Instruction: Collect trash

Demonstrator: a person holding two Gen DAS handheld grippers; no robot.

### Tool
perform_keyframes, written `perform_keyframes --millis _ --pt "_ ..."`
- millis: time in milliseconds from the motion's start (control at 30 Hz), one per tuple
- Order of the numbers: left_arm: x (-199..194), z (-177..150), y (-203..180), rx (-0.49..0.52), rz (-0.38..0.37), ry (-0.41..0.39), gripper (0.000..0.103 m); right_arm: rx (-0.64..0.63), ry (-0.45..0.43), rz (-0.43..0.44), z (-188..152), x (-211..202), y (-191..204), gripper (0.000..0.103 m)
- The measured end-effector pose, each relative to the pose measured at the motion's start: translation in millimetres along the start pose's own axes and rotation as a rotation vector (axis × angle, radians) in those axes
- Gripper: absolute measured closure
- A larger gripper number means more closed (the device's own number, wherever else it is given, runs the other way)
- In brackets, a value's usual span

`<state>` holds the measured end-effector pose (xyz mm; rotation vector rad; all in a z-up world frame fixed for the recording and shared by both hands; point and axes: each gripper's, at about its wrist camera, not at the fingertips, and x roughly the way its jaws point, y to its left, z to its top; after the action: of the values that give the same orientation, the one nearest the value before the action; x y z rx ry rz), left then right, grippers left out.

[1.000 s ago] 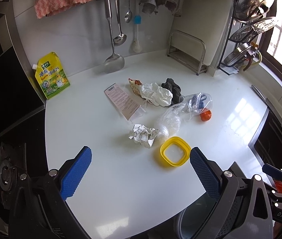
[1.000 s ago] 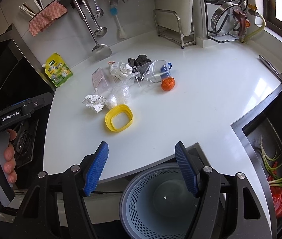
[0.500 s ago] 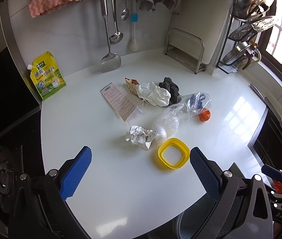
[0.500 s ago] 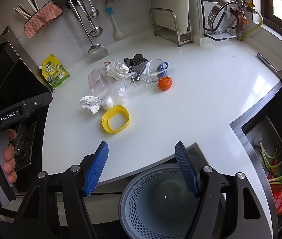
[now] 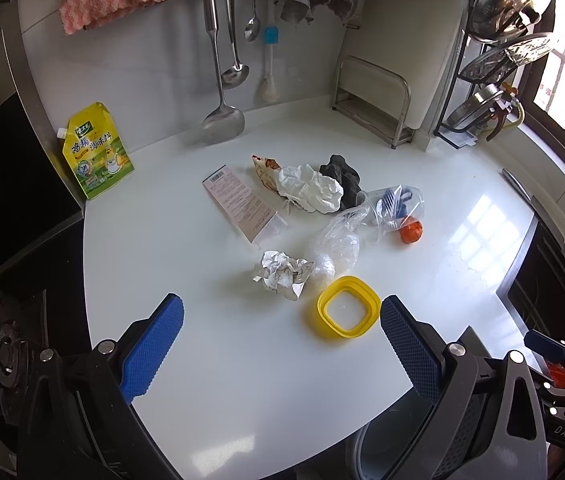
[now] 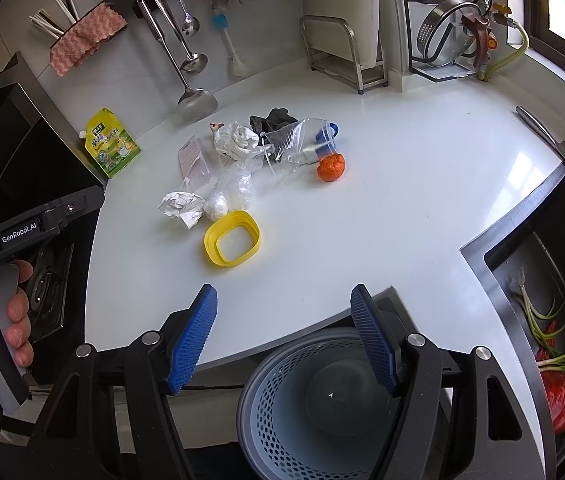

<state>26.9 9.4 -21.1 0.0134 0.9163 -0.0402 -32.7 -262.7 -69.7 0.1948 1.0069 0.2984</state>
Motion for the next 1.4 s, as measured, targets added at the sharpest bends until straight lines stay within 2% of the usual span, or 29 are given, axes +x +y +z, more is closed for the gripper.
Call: perform_keyframes --millis 1033,1400 --pt "-5.2 0.6 -8.3 0.017 0.013 -0.004 0.006 0.03 -0.008 0.011 -1.6 -1.1 -11.9 0.037" --pt "6.9 2.8 9.5 -0.006 0.028 0.015 0.006 0.0 0.025 0.025 11.3 20.4 0.3 0.037"
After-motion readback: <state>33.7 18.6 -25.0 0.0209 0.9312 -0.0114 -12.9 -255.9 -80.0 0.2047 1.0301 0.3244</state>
